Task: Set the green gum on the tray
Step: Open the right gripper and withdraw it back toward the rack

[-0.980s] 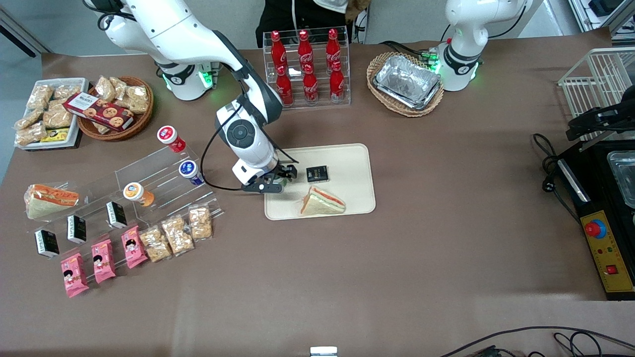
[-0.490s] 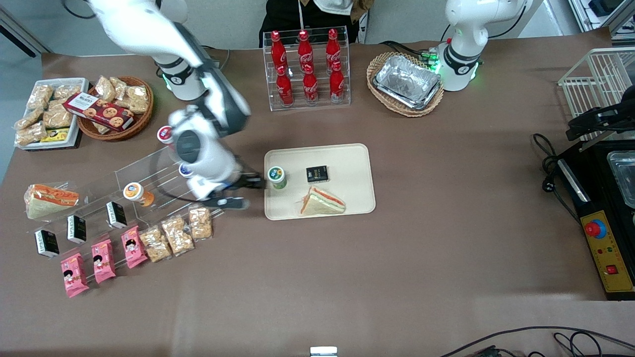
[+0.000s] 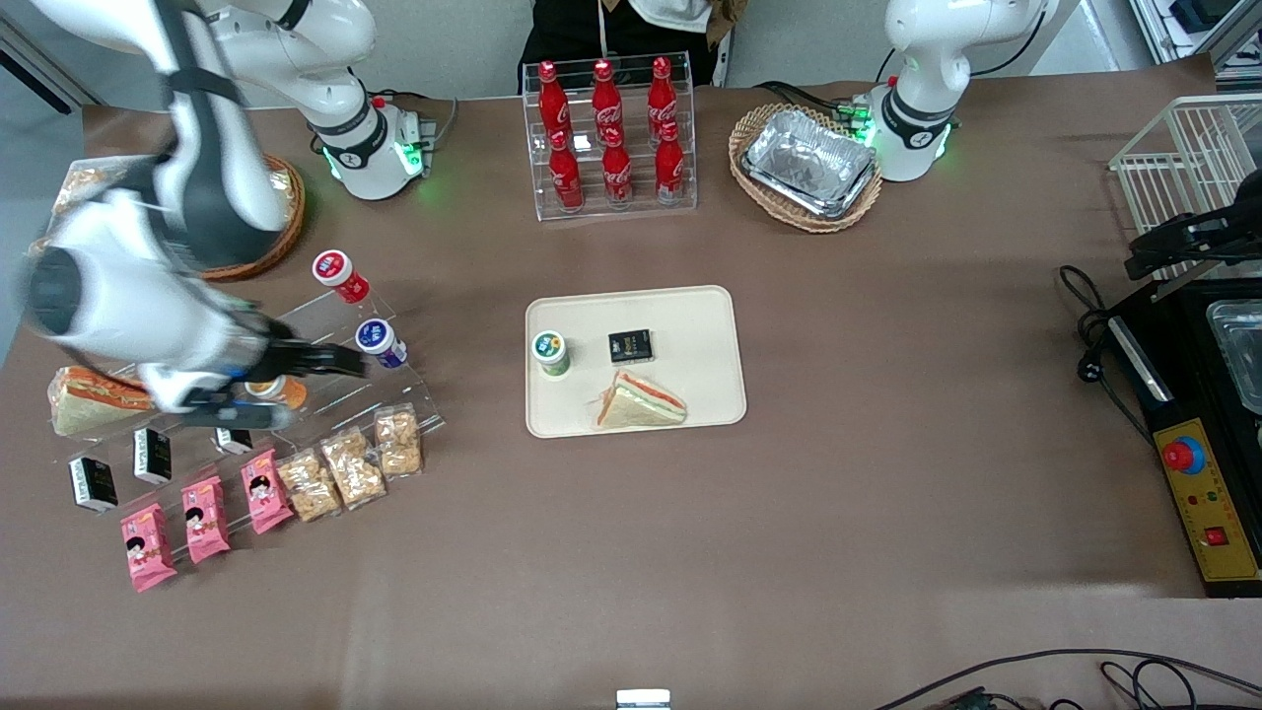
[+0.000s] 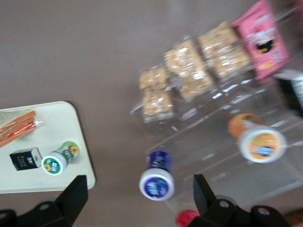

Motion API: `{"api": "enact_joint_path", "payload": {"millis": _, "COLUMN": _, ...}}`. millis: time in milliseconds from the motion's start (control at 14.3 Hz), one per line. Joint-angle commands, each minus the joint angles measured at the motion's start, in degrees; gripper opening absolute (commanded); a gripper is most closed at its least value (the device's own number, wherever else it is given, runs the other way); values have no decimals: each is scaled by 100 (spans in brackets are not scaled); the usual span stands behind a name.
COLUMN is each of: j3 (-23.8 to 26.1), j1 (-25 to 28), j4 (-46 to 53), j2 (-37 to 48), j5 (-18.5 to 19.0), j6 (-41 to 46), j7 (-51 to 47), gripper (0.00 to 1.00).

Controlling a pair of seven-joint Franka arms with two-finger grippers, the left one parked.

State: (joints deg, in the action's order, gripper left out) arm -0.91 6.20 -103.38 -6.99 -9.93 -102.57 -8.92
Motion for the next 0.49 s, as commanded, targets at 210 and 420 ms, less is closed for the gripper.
{"api": "enact_joint_path", "payload": {"millis": 210, "j3": 82, "j1": -734, "j4": 1390, "j2": -136, "j5": 562, "j6": 1027, "j7": 101, "gripper": 100}}
{"api": "enact_joint_path", "payload": {"millis": 420, "j3": 38, "j1": -796, "j4": 1671, "j2": -127, "j5": 606, "j6": 1186, "j7": 92, "gripper": 100}}
